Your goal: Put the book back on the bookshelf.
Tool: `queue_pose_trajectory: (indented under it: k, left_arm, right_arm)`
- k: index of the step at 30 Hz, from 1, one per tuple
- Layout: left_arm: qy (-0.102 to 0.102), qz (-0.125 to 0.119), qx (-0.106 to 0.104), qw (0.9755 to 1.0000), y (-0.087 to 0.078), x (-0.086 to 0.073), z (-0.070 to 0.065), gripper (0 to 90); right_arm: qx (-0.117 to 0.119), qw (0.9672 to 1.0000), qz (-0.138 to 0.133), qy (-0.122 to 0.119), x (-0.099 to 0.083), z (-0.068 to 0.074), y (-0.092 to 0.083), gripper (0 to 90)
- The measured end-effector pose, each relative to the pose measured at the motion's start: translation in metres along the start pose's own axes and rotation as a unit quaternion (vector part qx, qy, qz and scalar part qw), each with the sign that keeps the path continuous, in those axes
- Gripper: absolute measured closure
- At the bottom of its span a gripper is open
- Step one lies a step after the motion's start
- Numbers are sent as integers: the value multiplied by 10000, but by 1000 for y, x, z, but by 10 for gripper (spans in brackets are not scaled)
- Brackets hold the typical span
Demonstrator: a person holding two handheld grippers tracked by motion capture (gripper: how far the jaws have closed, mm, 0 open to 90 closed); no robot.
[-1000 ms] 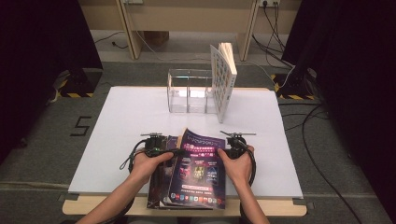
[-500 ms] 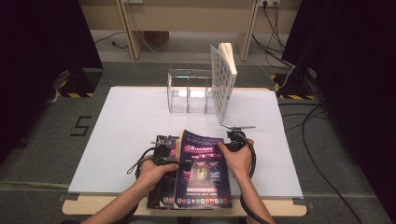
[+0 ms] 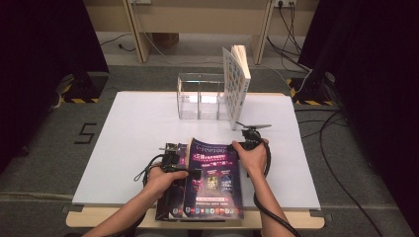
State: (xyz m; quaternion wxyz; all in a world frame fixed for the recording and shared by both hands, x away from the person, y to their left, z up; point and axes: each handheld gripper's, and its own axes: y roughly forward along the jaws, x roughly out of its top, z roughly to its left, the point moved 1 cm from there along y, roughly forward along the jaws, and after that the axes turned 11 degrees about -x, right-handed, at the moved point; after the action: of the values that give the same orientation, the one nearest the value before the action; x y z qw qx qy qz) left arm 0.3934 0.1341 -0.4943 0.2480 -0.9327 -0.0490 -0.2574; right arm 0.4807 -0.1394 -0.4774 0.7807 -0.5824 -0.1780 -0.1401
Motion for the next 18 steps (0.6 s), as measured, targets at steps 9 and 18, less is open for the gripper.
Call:
queue_pose_trajectory:
  k: [9, 18]
  left_arm:
    - [23, 11, -3, 10000, -1, 0, 1, 722]
    - [-16, -136, -82, 9999, -2, -3, 5, 740]
  right_arm:
    - [43, 9999, -122, -44, 12, 0, 8, 499]
    - [251, 9993, -236, 156, 7, -6, 8, 534]
